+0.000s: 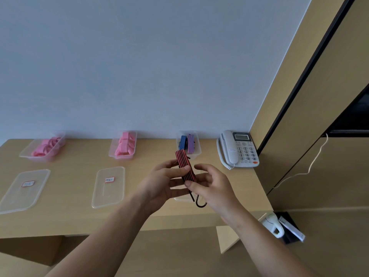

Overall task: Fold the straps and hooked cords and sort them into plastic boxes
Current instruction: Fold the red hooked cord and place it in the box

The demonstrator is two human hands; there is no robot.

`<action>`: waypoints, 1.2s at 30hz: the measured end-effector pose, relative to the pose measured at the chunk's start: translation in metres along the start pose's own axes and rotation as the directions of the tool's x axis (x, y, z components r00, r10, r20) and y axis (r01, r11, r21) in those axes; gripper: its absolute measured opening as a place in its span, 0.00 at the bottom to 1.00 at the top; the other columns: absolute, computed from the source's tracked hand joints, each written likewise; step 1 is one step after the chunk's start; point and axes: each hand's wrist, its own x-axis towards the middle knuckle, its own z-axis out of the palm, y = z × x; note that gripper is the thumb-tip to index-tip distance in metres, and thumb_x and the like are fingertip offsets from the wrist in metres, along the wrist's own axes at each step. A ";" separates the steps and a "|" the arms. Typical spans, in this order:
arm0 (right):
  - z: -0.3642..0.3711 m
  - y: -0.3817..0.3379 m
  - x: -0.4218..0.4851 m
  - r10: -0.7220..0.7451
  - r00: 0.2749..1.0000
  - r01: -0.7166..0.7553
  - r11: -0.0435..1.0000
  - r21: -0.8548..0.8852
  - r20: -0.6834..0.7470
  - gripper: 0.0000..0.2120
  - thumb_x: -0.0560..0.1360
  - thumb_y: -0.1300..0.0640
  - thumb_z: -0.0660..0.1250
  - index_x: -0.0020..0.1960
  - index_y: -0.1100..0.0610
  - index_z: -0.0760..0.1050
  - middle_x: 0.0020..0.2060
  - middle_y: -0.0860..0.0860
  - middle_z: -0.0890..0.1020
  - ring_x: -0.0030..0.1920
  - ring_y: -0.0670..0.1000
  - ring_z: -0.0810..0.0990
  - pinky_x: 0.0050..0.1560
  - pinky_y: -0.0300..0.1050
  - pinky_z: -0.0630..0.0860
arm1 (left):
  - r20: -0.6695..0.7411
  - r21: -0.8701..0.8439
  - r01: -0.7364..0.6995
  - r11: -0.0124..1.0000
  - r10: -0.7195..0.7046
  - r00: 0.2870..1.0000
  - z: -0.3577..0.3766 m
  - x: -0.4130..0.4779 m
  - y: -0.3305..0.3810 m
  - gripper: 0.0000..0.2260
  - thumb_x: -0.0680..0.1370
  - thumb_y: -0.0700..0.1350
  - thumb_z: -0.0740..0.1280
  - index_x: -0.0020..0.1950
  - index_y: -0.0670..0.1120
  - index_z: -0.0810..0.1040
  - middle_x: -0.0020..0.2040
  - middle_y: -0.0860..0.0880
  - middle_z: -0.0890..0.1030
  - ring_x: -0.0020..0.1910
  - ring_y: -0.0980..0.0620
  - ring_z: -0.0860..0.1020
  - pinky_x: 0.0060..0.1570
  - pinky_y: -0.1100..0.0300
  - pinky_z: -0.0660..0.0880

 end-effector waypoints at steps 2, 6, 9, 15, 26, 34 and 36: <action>0.001 0.002 -0.001 -0.013 0.999 0.009 0.996 -0.084 -0.043 0.25 0.68 0.51 0.80 0.62 0.46 0.76 0.50 0.44 0.84 0.49 0.42 0.83 0.52 0.43 0.80 | -0.038 -0.010 -0.020 1.000 0.020 0.999 -0.004 0.002 0.000 0.20 0.74 0.37 0.76 0.66 0.42 0.79 0.51 0.39 0.86 0.50 0.39 0.86 0.48 0.47 0.83; -0.001 0.007 0.001 0.002 0.993 -0.029 0.972 -0.233 -0.119 0.17 0.71 0.49 0.77 0.58 0.44 0.78 0.49 0.43 0.82 0.51 0.42 0.80 0.51 0.41 0.78 | -0.090 -0.046 -0.068 0.997 0.063 0.994 -0.016 0.005 0.000 0.21 0.74 0.33 0.74 0.66 0.42 0.77 0.48 0.41 0.86 0.46 0.40 0.86 0.46 0.46 0.84; 0.005 0.010 0.002 0.136 0.991 -0.126 0.957 -0.261 0.019 0.09 0.73 0.55 0.75 0.51 0.47 0.80 0.44 0.47 0.84 0.43 0.46 0.81 0.46 0.46 0.79 | -0.098 -0.110 -0.075 0.991 0.064 0.993 -0.023 0.006 0.003 0.21 0.74 0.32 0.74 0.66 0.41 0.77 0.49 0.40 0.85 0.46 0.38 0.86 0.45 0.46 0.84; 0.027 0.017 0.008 0.158 0.987 -0.151 0.965 -0.213 0.016 0.08 0.73 0.64 0.72 0.38 0.53 0.82 0.36 0.49 0.81 0.32 0.48 0.80 0.39 0.48 0.82 | 0.000 -0.079 -0.014 0.997 0.014 1.000 -0.038 0.003 0.010 0.15 0.69 0.39 0.74 0.55 0.38 0.81 0.46 0.41 0.84 0.42 0.41 0.85 0.56 0.40 0.82; 0.075 0.007 0.011 0.163 0.972 -0.104 0.942 0.318 -0.167 0.16 0.75 0.70 0.68 0.59 0.55 0.79 0.51 0.56 0.85 0.52 0.57 0.85 0.55 0.58 0.82 | 0.027 0.113 0.074 0.991 -0.077 0.997 -0.074 0.005 0.003 0.08 0.76 0.36 0.71 0.55 0.41 0.83 0.48 0.44 0.87 0.45 0.49 0.85 0.50 0.51 0.83; 0.069 0.016 0.040 0.173 0.976 -0.123 0.939 0.322 -0.130 0.15 0.75 0.66 0.71 0.60 0.55 0.79 0.52 0.54 0.85 0.53 0.54 0.85 0.55 0.51 0.82 | -0.033 0.242 0.135 0.961 -0.130 0.991 -0.080 0.043 0.006 0.13 0.76 0.40 0.74 0.60 0.43 0.83 0.51 0.48 0.87 0.50 0.50 0.83 0.52 0.50 0.74; 0.063 0.019 0.058 0.165 0.981 -0.129 0.946 0.298 -0.098 0.15 0.75 0.65 0.72 0.61 0.55 0.79 0.53 0.53 0.85 0.54 0.51 0.85 0.55 0.48 0.82 | -0.044 0.216 0.148 0.965 -0.141 0.989 -0.080 0.062 0.008 0.14 0.75 0.40 0.75 0.60 0.43 0.83 0.52 0.48 0.87 0.51 0.50 0.85 0.55 0.49 0.76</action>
